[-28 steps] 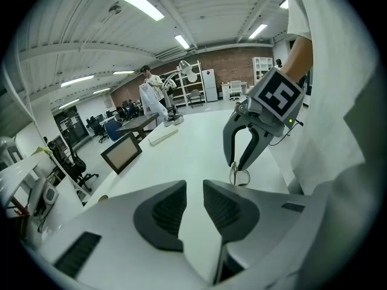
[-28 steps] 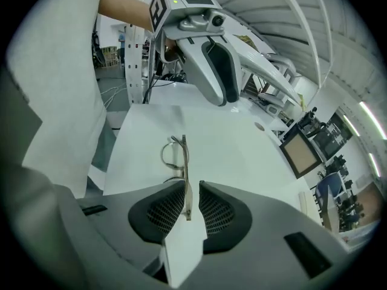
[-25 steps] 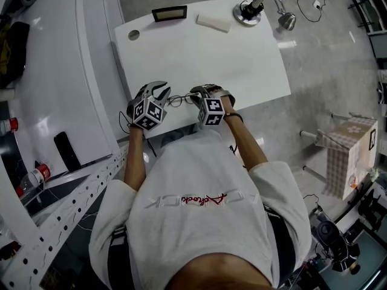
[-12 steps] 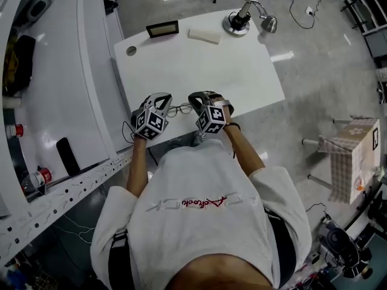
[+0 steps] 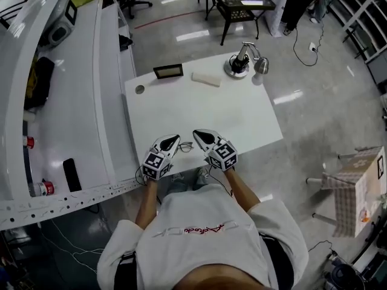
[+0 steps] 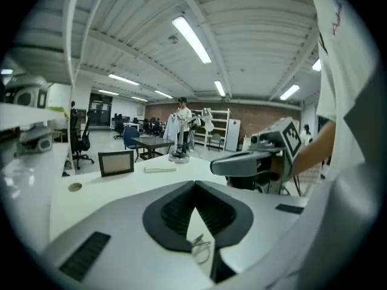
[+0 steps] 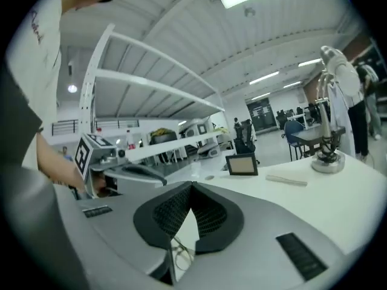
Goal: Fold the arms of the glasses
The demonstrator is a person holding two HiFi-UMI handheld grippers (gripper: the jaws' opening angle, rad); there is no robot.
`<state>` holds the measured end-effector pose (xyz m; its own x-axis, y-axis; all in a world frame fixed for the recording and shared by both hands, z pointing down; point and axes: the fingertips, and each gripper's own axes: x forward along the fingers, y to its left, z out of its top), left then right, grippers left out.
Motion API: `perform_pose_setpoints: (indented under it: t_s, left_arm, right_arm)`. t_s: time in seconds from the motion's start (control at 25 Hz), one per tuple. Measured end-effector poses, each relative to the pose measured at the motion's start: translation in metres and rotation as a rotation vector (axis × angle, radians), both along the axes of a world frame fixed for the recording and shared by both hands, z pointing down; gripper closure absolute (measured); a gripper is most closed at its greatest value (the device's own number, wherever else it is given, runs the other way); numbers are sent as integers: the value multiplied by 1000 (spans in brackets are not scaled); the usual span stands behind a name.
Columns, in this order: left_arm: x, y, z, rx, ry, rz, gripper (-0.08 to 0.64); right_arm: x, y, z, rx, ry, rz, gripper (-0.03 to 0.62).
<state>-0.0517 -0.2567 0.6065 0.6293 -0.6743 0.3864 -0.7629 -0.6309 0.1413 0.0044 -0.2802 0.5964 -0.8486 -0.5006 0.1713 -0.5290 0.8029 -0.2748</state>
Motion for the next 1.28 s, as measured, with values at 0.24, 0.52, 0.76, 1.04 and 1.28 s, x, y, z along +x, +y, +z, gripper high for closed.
perform_pose_setpoints:
  t_s: [0.24,0.52,0.76,1.04,1.28]
  left_arm:
    - [-2,2,-37,36,341,-109,531]
    - [-6,24,-52,109,326,-102,531]
    - [-11,76,-48,113,316,-84,531]
    - [-24,153,-47,136,291,-70,531]
    - [-20,212,-47,159,287,-60,531]
  right_arm:
    - [3,9,-32,31,-122,22,565]
    - [0,37,-47,154,-37,21,566]
    - [-6,88,-46,175,13,39,566]
    - [-10,170,-38,186,55,68,566]
    - [-5,235,-38,213,75,93,566]
